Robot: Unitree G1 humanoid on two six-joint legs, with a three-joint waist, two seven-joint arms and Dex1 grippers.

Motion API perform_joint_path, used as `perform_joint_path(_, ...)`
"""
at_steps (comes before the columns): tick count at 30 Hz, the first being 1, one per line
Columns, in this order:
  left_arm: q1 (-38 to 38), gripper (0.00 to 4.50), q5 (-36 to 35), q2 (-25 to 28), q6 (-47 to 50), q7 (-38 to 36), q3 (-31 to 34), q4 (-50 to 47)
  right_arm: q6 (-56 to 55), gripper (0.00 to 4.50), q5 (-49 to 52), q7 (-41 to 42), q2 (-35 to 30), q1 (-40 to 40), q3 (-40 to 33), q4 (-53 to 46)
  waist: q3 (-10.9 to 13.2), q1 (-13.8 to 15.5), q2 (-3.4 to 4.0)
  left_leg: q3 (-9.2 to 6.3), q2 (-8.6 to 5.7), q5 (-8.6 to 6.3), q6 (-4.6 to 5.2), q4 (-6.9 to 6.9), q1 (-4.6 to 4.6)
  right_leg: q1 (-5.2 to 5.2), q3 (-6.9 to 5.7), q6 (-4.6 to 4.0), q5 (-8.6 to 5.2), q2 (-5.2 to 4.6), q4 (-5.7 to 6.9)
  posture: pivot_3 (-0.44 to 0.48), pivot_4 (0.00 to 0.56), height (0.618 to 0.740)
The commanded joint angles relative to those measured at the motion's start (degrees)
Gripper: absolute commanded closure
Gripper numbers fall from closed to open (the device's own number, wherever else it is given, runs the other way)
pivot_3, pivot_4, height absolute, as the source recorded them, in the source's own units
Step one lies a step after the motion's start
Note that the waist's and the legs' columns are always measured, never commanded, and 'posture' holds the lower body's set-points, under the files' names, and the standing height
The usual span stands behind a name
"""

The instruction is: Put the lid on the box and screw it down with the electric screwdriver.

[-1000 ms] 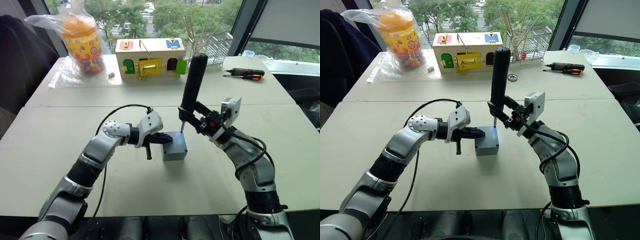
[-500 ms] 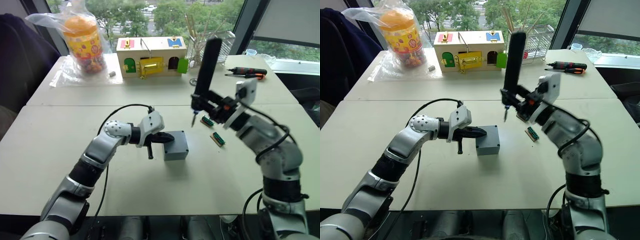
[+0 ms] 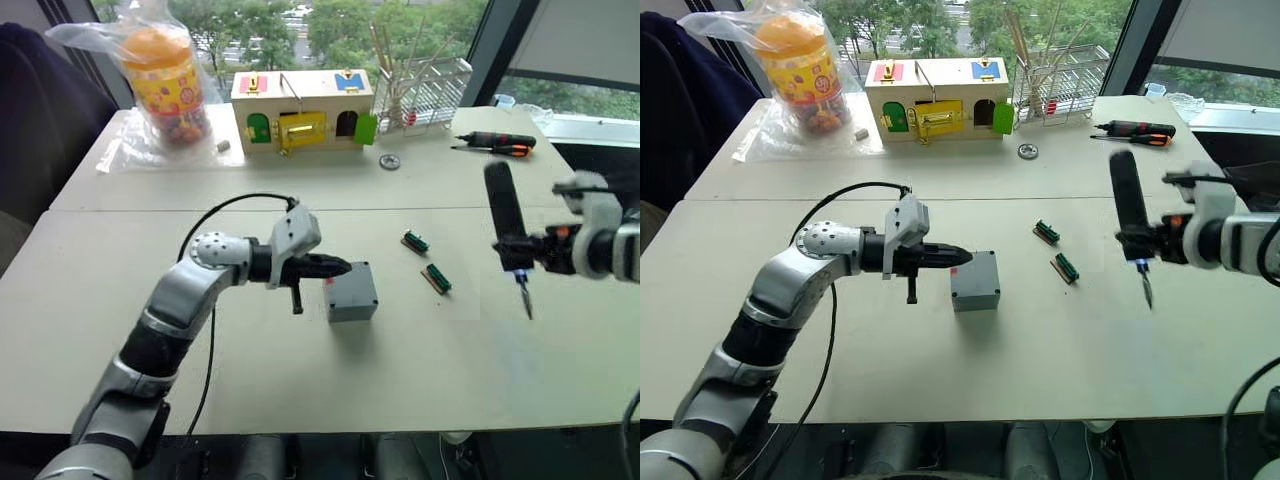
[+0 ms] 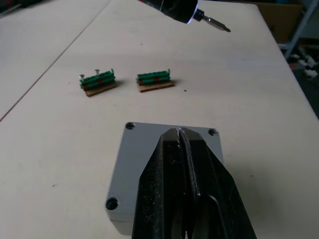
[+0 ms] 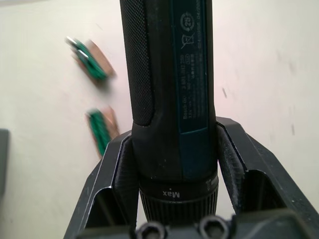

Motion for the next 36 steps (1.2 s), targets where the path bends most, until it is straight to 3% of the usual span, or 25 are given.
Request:
perform_joint_path(1, 0.89, 4.5, -2.84, 1.14, 1.82, -1.92, -1.65, -6.61, 0.75, 2.69, -0.5, 6.78, -3.23, -2.49, 2.2, 2.17, 0.11, -0.43, 0.23, 0.04, -0.02, 0.0, 0.0, 0.08, 0.01, -0.04, 0.08, 0.0, 0.0, -0.02, -0.01, 0.0, 0.15, 0.711)
perform_joint_path(12, 2.88, 4.5, -0.88, 0.16, 1.3, 3.24, -2.72, -7.36, -2.34, 2.69, -7.97, 16.33, -3.55, -6.74, 12.56, 10.24, 0.13, 0.25, 0.32, 0.03, -0.01, 0.01, -0.01, 0.06, 0.02, -0.06, 0.13, 0.0, 0.0, 0.04, 0.0, 0.0, 0.15, 0.711)
perform_joint_path(14, 2.74, 4.5, -1.04, 0.02, 1.1, 4.23, -1.85, -6.78, -3.44, 1.68, -9.54, 16.45, -3.19, -6.88, 13.24, 10.81, 0.13, 0.19, 0.32, 0.03, -0.02, 0.01, -0.01, 0.09, 0.01, -0.06, 0.12, 0.0, 0.0, 0.03, 0.0, 0.0, 0.15, 0.711)
perform_joint_path(15, 2.58, 4.5, -1.2, 0.05, 1.07, 4.64, -1.23, -6.32, -3.67, 1.48, -9.96, 16.63, -2.98, -6.94, 13.26, 10.98, 0.13, 0.13, 0.32, 0.03, -0.03, 0.01, -0.01, 0.09, 0.01, -0.06, 0.13, 0.0, 0.0, 0.02, 0.0, 0.0, 0.15, 0.711)
perform_joint_path(18, 1.64, 4.5, -1.42, -0.01, 0.48, 6.26, 1.5, -3.84, -4.78, 0.18, -11.43, 16.39, -2.26, -6.9, 12.53, 10.88, 0.13, 0.02, 0.32, 0.03, 0.0, 0.01, -0.03, 0.08, 0.02, -0.05, 0.12, 0.0, 0.0, 0.06, 0.01, 0.0, 0.15, 0.711)
perform_joint_path(19, 1.31, 4.5, -1.38, 0.1, 0.19, 6.64, 2.29, -2.99, -5.34, 0.02, -12.0, 16.1, -2.02, -6.9, 12.08, 10.72, 0.13, 0.01, 0.32, 0.03, 0.01, 0.02, -0.04, 0.08, 0.02, -0.06, 0.11, 0.0, 0.0, 0.07, 0.02, 0.0, 0.15, 0.711)
perform_joint_path(24, -0.77, 4.5, 1.37, 3.68, -2.4, 7.48, 5.35, 3.36, -15.55, 0.02, -14.63, 17.1, -2.92, -8.31, 8.25, 4.86, 0.14, -0.01, 0.34, 0.06, 0.0, 0.03, -0.05, 0.08, 0.03, -0.07, 0.11, 0.01, 0.0, 0.06, 0.02, 0.0, 0.15, 0.711)
perform_joint_path(28, -0.38, 4.5, 4.92, 7.64, -5.07, 5.15, 2.91, 6.74, -25.61, 0.02, -12.7, 24.21, -2.71, -2.46, 5.53, -9.37, 0.16, -0.01, 0.3, 0.04, 0.03, 0.04, -0.09, -0.04, 0.03, -0.09, 0.08, 0.03, -0.01, 0.11, 0.0, 0.0, 0.15, 0.711)
perform_joint_path(30, 0.01, 4.5, 5.82, 8.11, -6.16, 3.71, 1.6, 8.28, -27.78, 0.02, -10.74, 25.02, 0.31, 1.3, 5.02, -17.77, 0.16, 0.13, 0.23, 0.04, 0.04, 0.05, -0.12, -0.03, 0.03, -0.06, 0.04, 0.03, -0.01, 0.13, 0.0, 0.0, 0.15, 0.711)
perform_joint_path(32, 0.38, 4.5, 6.45, 7.11, -6.63, 2.44, -0.31, 9.81, -32.23, 0.02, -11.38, 25.12, 4.12, 7.34, 9.14, -27.62, 0.13, 0.2, 0.02, 0.0, 0.04, 0.05, -0.13, 0.04, 0.06, 0.07, -0.05, 0.03, -0.01, 0.12, -0.01, 0.0, 0.15, 0.711)
perform_joint_path(36, 0.42, 4.5, 8.29, 5.64, -7.28, 1.2, -3.14, 10.97, -32.48, 0.02, -10.33, 22.96, 10.52, 11.62, 10.93, -33.74, 0.21, 0.23, 0.02, -0.1, -0.02, 0.05, -0.14, 0.16, 0.05, 0.13, -0.08, 0.04, -0.01, 0.05, -0.01, 0.0, 0.15, 0.711)
